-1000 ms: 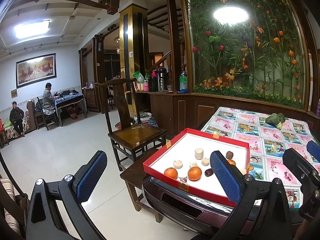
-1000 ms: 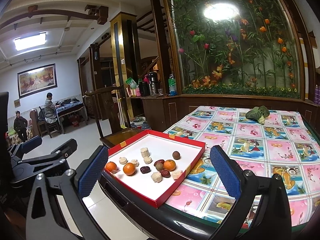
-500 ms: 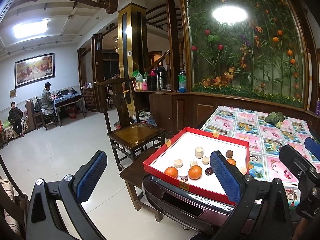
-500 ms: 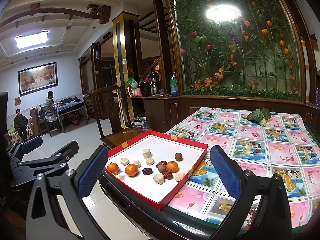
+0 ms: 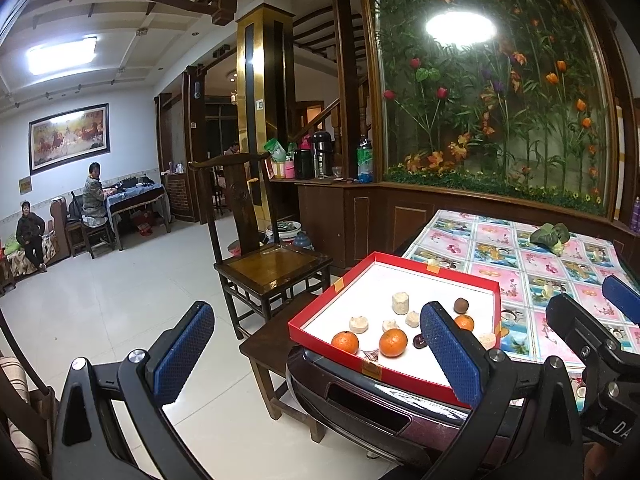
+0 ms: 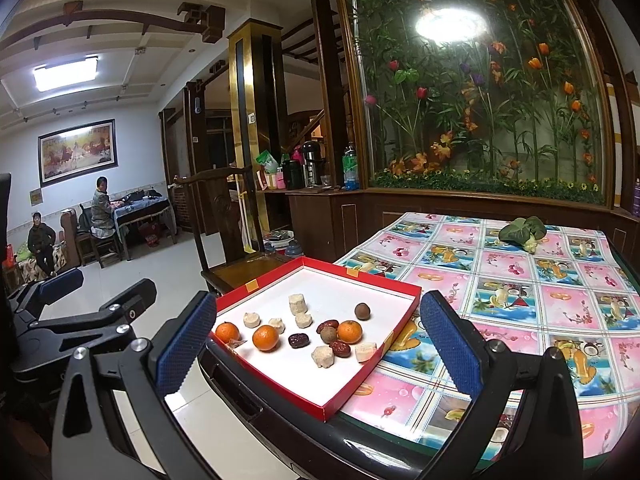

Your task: Organize fruits

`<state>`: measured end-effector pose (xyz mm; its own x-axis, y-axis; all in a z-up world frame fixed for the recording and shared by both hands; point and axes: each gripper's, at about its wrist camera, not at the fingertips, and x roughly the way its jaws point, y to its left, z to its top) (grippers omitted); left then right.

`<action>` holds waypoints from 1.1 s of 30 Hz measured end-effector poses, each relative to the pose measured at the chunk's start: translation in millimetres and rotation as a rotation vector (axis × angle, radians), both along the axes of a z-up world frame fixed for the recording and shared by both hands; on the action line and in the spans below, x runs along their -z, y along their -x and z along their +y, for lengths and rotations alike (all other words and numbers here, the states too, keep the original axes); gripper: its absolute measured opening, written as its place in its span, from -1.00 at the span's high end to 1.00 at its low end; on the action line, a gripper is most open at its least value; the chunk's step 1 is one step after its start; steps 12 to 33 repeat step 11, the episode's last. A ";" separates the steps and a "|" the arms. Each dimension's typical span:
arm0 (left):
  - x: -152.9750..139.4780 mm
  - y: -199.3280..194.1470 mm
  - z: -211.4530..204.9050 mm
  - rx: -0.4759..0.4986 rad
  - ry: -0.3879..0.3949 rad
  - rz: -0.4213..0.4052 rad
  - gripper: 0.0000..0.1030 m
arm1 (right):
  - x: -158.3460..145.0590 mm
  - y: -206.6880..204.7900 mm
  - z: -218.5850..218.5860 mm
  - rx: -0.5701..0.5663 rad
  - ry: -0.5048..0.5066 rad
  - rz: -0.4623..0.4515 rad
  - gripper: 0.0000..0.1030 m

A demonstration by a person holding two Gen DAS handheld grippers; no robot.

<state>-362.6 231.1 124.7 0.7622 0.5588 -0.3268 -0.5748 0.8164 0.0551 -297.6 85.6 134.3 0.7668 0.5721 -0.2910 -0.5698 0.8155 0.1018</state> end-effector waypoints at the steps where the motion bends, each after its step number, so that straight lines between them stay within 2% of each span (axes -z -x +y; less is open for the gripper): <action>1: 0.4 0.5 -0.3 0.000 -0.003 0.000 -0.99 | 0.4 -0.4 0.5 0.001 -0.001 0.000 -0.97; 7: -0.9 -1.4 0.4 0.038 0.018 -0.004 -0.99 | 2.6 -3.1 1.0 0.005 -0.006 0.004 -0.97; 11: -0.8 -6.7 -12.3 0.042 -0.039 -0.019 -0.99 | 6.8 -14.1 -2.8 0.030 0.005 -0.002 -0.97; 33: -0.8 -6.7 -12.3 0.042 -0.039 -0.019 -0.99 | 6.8 -14.1 -2.8 0.030 0.005 -0.002 -0.97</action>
